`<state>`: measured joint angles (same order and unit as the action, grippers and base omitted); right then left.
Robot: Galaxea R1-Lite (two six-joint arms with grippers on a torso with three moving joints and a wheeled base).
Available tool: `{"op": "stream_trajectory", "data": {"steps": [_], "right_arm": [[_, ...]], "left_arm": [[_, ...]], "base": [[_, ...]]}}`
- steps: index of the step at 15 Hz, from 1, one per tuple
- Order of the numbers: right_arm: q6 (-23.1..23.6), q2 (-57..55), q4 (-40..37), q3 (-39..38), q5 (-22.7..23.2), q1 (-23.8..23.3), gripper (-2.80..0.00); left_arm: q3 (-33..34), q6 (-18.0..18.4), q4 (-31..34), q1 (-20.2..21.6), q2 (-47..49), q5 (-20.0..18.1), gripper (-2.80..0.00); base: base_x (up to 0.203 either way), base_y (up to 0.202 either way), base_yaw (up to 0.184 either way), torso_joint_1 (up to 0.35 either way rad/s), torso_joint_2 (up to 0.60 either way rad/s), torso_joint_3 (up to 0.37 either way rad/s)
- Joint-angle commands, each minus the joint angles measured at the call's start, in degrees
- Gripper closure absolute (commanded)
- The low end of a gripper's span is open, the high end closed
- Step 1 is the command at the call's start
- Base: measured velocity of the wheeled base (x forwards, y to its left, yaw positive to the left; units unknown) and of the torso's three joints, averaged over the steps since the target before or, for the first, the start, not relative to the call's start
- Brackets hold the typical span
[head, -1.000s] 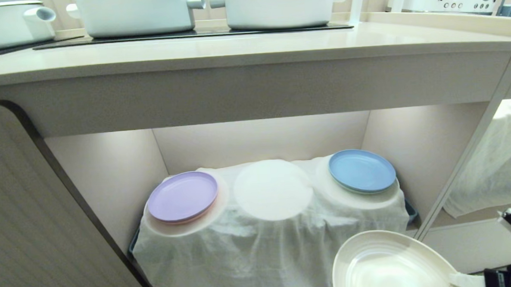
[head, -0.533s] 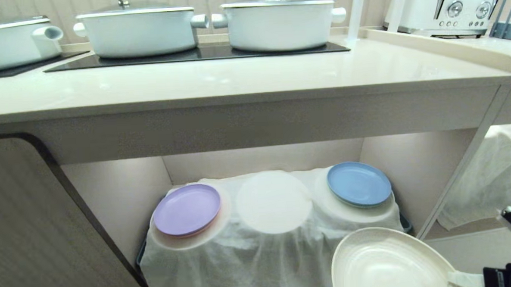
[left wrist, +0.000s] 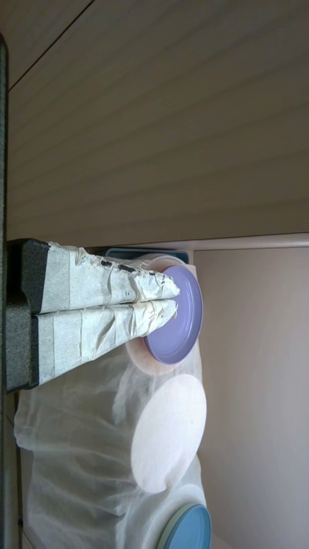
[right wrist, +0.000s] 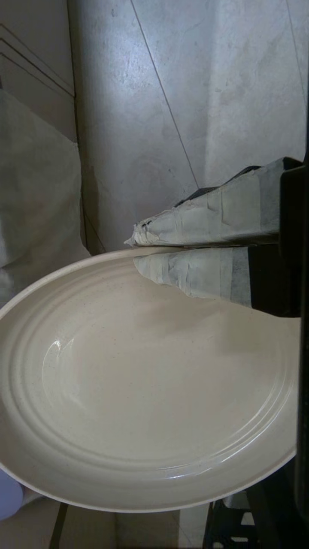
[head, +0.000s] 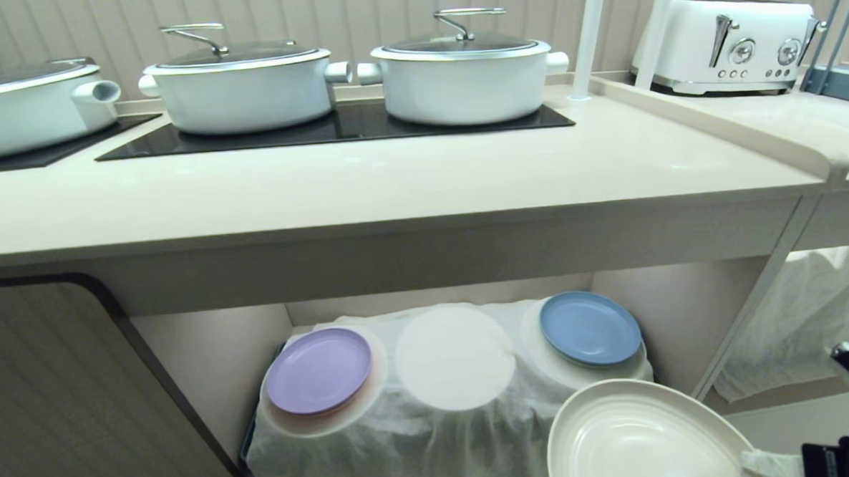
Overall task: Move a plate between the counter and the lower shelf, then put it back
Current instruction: Put the plate
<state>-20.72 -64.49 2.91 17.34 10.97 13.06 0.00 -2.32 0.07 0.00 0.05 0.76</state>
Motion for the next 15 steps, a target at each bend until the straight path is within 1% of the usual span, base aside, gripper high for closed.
{"op": "stream_trajectory", "data": {"steps": [1,9,11,15], "right_arm": [[-0.19,-0.11,-0.26,1.11,1.04,0.04,0.0],[-0.2,-0.2,-0.98,2.17,1.42,0.13,0.0],[-0.2,-0.2,-0.98,2.26,1.42,0.13,0.0],[-0.2,-0.2,-0.98,2.16,1.43,0.13,0.0]], "left_arm": [[0.0,-0.06,0.01,0.0,0.04,0.03,0.0],[0.0,-0.06,0.01,0.0,0.04,0.03,0.0],[0.0,-0.06,0.01,0.0,0.04,0.03,0.0],[0.0,-0.06,0.01,0.08,0.04,0.03,0.0]], "base": [[0.0,0.0,0.0,0.021,-0.04,-0.022],[0.0,0.0,0.0,0.001,0.0,-0.003],[0.0,0.0,0.0,0.125,-0.28,-0.163],[0.0,0.0,0.0,0.187,-0.45,-0.257]]}}
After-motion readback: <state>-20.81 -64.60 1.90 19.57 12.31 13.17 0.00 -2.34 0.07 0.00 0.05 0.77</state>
